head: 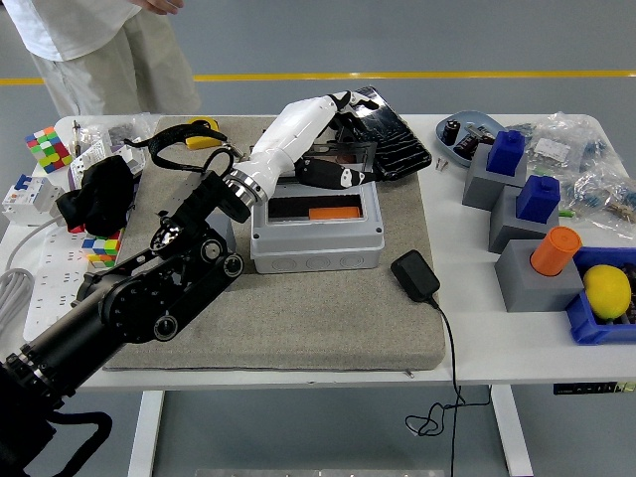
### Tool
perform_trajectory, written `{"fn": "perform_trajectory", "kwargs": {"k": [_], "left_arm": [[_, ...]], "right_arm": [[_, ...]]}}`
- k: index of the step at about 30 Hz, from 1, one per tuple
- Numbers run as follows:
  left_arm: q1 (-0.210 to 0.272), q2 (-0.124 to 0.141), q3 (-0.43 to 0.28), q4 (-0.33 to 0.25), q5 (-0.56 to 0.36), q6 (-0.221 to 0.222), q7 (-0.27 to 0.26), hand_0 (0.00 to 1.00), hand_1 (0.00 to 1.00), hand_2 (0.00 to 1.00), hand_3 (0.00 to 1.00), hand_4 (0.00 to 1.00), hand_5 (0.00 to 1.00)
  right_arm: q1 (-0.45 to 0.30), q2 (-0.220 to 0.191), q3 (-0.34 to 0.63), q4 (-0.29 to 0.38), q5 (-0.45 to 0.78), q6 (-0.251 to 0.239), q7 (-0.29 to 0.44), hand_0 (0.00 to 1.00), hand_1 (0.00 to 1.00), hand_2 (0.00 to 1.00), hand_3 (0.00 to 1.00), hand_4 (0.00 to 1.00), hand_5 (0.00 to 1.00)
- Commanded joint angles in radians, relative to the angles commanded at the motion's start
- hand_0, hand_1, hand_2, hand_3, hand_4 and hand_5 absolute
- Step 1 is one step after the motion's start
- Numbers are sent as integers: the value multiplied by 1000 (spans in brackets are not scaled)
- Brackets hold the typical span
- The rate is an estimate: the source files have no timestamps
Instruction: Fetch the battery,place it into the box,close the lid of the box
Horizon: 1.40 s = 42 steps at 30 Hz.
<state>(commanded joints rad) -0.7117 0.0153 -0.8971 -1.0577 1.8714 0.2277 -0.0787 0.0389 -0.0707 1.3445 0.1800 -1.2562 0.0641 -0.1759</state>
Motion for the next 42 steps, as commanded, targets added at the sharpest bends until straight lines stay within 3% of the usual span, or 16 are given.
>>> {"fn": "perform_trajectory", "kwargs": {"k": [2,3,7,10,20,29,37,42], "left_arm": [[-4,4,-13,16,10,-21,28,579,651,585,692,998,239],[-5,7,-18,25,17,-37,49,707,736,703,743,998,283],[-5,19,-21,32,14,-110,143,707,736,703,743,998,283],[-3,27,-18,25,11,-133,178,745,763,727,755,998,323],[36,63,3,-67,-13,-155,215,730,743,714,757,998,323],[62,86,27,-112,-31,-179,252,698,713,701,753,998,346],[104,123,74,-233,-63,-195,278,680,701,695,751,998,364],[122,143,106,-278,-88,-206,295,645,683,691,743,998,370]], "right_arm": [[0,0,1,0,0,0,0,608,659,682,587,985,555],[0,0,1,0,0,0,-1,609,659,682,587,985,555],[0,-2,4,0,-2,0,-2,609,659,682,587,985,555],[-1,-3,3,0,-3,0,-3,609,659,682,587,985,554],[-6,-8,-1,0,4,0,0,609,659,682,587,985,555],[-8,-8,-10,0,16,0,5,609,660,682,586,985,555],[-14,-8,-1,0,10,0,4,609,660,682,586,985,554],[-16,-6,1,0,9,0,4,610,660,682,586,985,554]]}}
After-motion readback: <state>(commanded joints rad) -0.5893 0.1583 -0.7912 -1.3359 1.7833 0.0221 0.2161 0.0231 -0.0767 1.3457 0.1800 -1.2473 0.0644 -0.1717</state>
